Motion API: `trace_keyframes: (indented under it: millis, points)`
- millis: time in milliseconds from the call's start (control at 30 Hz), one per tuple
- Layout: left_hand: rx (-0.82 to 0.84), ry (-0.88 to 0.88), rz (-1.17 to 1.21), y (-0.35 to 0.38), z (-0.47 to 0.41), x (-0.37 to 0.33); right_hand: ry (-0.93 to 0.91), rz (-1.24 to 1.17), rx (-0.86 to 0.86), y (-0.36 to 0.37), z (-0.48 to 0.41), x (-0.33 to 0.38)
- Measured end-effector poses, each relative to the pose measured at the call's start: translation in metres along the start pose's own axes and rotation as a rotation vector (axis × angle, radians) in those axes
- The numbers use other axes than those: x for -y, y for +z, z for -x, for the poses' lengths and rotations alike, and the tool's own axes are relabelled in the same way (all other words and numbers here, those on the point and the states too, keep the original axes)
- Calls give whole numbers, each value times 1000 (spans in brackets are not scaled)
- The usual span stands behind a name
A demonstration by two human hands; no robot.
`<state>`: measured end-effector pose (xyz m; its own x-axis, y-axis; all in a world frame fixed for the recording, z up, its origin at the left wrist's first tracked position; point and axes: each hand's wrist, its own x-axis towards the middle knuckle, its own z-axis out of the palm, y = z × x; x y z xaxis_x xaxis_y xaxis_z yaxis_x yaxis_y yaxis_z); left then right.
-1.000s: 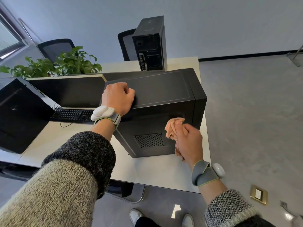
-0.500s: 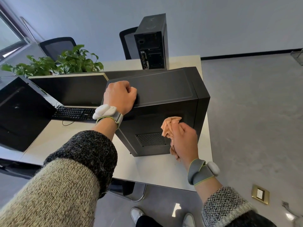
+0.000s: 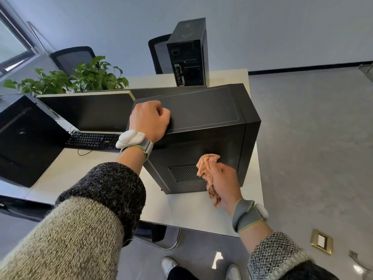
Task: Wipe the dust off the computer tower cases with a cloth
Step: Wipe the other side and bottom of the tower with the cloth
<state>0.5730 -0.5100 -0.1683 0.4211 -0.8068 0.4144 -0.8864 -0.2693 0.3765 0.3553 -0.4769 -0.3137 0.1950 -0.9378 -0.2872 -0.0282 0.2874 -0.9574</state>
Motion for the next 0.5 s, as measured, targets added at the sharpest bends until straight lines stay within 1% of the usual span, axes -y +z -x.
trace_keyframes:
  millis: [67,100,167,233,300,333,367,433,467,500]
  points:
    - [2,1,-1,0,0,1,84,-50,79,1,3,3]
    - [2,3,0,1,0,1,63,-64,101,2,6,9]
    - [-3,6,-2,0,0,0,-53,-78,116,6,7,26]
    - [-2,12,0,-1,0,0,-145,-51,67,10,6,37]
    - [-2,12,-4,-1,0,0,-171,-1,31,12,3,33]
    - [-2,8,-3,-1,0,0,-153,13,38,12,2,25]
    - [-6,6,1,-1,0,-1,-97,12,52,11,2,16]
    - [-12,8,8,-1,1,0,56,-10,102,12,4,3]
    - [-11,10,10,0,1,0,98,-20,119,12,7,3]
    - [-12,11,7,0,1,0,88,-36,129,13,10,8]
